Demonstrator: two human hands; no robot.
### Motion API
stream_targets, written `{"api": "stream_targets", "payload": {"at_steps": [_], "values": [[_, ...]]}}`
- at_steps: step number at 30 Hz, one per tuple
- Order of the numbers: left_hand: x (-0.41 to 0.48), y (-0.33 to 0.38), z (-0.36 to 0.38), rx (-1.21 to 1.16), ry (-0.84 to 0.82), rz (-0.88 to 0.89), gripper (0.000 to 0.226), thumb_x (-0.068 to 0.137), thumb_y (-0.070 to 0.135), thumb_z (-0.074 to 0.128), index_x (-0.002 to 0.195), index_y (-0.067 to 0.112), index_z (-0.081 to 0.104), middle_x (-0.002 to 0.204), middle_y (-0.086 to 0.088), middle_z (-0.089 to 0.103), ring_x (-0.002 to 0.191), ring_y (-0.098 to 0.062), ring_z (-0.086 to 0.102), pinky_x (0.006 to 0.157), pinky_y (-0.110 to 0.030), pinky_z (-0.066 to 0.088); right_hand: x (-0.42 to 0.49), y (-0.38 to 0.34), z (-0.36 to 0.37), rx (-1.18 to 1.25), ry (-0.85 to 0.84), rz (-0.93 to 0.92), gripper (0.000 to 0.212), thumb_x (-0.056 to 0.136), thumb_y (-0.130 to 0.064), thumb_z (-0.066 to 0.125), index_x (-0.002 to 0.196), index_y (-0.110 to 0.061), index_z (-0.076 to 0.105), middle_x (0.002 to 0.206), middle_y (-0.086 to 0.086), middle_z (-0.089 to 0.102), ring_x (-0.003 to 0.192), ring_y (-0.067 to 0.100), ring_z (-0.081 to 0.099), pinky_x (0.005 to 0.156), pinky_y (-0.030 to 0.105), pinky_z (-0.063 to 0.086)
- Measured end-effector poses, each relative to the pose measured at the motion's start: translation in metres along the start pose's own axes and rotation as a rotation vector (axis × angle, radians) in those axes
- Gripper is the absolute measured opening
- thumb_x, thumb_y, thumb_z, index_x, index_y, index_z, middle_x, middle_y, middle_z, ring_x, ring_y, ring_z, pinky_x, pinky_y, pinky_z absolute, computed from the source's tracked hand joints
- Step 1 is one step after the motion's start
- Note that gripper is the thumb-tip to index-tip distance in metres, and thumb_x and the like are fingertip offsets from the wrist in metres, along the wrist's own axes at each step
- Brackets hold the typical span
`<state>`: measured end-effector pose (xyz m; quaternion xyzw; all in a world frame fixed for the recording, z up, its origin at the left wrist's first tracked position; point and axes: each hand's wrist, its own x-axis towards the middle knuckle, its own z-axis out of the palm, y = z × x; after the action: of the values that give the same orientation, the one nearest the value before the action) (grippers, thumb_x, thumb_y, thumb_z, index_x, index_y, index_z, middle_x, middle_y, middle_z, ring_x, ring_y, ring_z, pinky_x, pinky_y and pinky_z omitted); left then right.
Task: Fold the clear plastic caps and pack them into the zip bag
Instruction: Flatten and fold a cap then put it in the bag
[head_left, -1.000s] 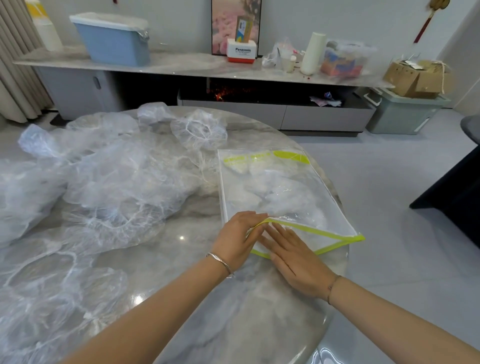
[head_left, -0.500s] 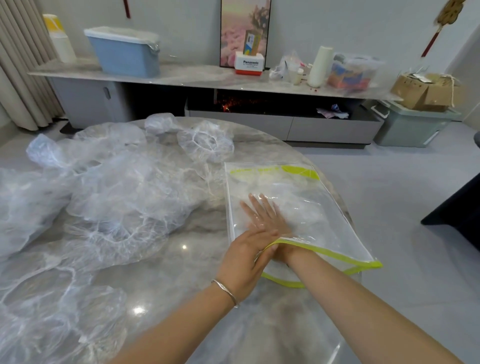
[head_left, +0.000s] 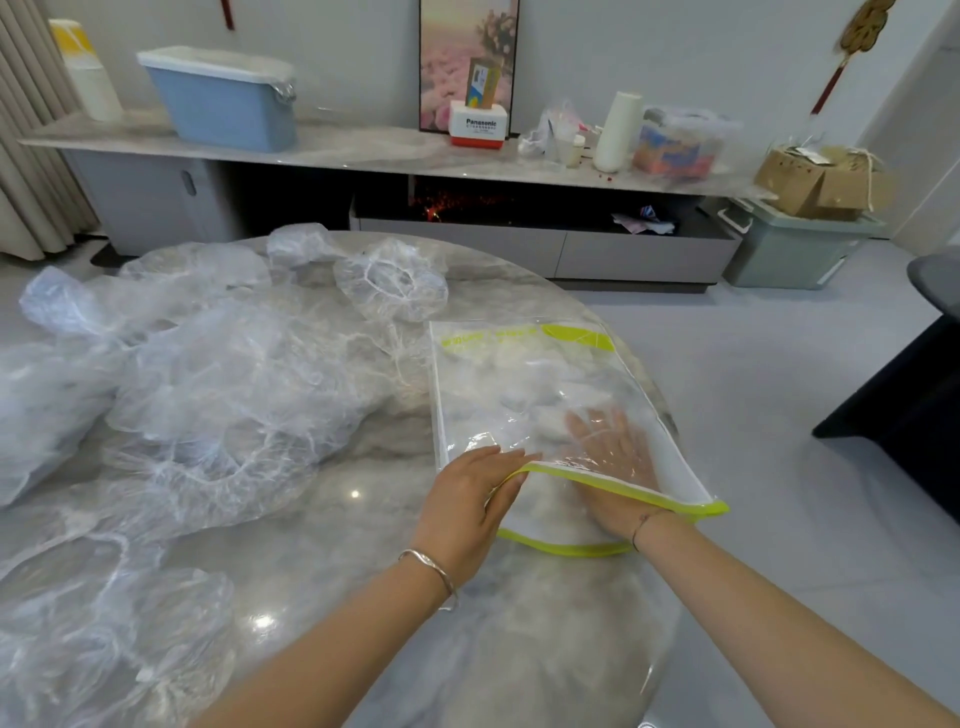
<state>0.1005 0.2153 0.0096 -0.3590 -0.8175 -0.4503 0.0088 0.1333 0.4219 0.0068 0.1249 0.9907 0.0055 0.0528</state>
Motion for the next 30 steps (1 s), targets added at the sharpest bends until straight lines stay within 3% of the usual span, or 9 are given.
{"api": "stream_targets", "payload": {"at_steps": [1,3,7,12,17,20,24,27,30], "values": [[0.002,-0.001,0.000,0.016,-0.012,-0.003,0.038,0.095,0.040,0.035,0.126,0.034,0.057,0.128,0.018,0.055,0.125,-0.010,0.044,0.100,-0.006,0.024,-0.007,-0.004,0.001,0.035,0.044,-0.030,0.090,0.071,-0.072,-0.028,0.149,-0.031,-0.009,0.151,-0.013,-0.021,0.144,0.019,-0.019,0.116,0.038,-0.014],[0.006,-0.003,0.000,0.052,-0.045,-0.005,0.044,0.093,0.048,0.029,0.126,0.036,0.057,0.130,0.012,0.057,0.125,-0.014,0.046,0.100,-0.011,0.026,-0.030,-0.015,0.005,0.140,0.119,-0.126,0.099,0.066,-0.073,-0.032,0.149,-0.033,0.004,0.153,-0.013,-0.010,0.146,0.015,-0.010,0.110,0.023,-0.021],[0.009,-0.007,-0.002,0.133,-0.174,-0.065,0.049,0.088,0.051,0.033,0.131,0.033,0.052,0.136,0.003,0.053,0.129,-0.019,0.042,0.106,-0.023,0.028,-0.079,-0.032,0.012,0.155,0.039,-0.407,0.072,0.086,-0.066,-0.011,0.149,-0.034,-0.001,0.155,-0.011,-0.010,0.145,0.008,-0.011,0.113,0.023,-0.017],[-0.019,-0.005,-0.036,0.357,-0.405,-0.063,0.067,0.090,0.044,0.055,0.147,0.023,0.026,0.149,-0.001,0.035,0.136,-0.018,0.032,0.111,-0.027,0.021,-0.115,-0.049,0.014,0.070,0.029,-0.704,0.054,0.101,-0.047,0.022,0.147,-0.020,0.031,0.152,0.000,0.031,0.141,0.011,0.021,0.114,0.027,0.009],[-0.065,-0.020,-0.115,0.592,-0.489,-0.243,0.109,0.060,0.085,0.006,0.149,0.024,0.016,0.156,0.001,0.020,0.142,-0.019,0.018,0.115,-0.032,0.014,-0.111,-0.080,0.000,0.152,-0.042,-0.697,0.067,0.097,-0.057,0.008,0.151,-0.020,0.020,0.158,-0.005,0.010,0.145,0.009,0.006,0.116,0.026,0.000],[-0.113,-0.032,-0.157,0.810,-0.538,-0.429,0.087,0.085,0.074,0.018,0.151,0.022,-0.002,0.158,-0.002,-0.004,0.145,-0.023,-0.001,0.118,-0.039,0.003,-0.113,-0.104,-0.007,0.167,0.005,-0.676,0.065,0.097,-0.056,0.010,0.149,-0.021,0.028,0.156,-0.005,0.016,0.144,0.010,0.016,0.115,0.020,-0.002],[-0.171,-0.043,-0.183,0.944,-0.521,-0.660,0.080,0.092,0.065,0.020,0.148,0.020,-0.016,0.155,-0.005,-0.021,0.144,-0.026,-0.013,0.117,-0.043,-0.003,-0.112,-0.134,-0.010,0.225,0.066,-0.720,0.069,0.093,-0.062,0.006,0.151,-0.026,0.017,0.158,-0.011,0.005,0.144,0.004,0.003,0.115,0.020,-0.004],[-0.185,-0.048,-0.184,0.896,-0.434,-0.799,0.079,0.092,0.066,0.018,0.147,0.023,-0.017,0.156,-0.005,-0.017,0.145,-0.029,-0.009,0.116,-0.044,0.001,-0.114,-0.152,-0.010,0.233,0.045,-0.734,0.068,0.089,-0.063,0.004,0.150,-0.033,0.007,0.157,-0.017,-0.005,0.144,0.001,-0.006,0.116,0.022,-0.005],[-0.185,-0.052,-0.193,0.842,-0.308,-0.791,0.077,0.094,0.059,0.028,0.150,0.015,-0.002,0.158,-0.008,0.003,0.144,-0.028,0.009,0.116,-0.038,0.013,-0.115,-0.164,-0.011,0.262,0.037,-0.725,0.064,0.092,-0.062,0.012,0.149,-0.034,0.006,0.157,-0.018,-0.007,0.144,0.000,-0.006,0.116,0.020,-0.004]]}}
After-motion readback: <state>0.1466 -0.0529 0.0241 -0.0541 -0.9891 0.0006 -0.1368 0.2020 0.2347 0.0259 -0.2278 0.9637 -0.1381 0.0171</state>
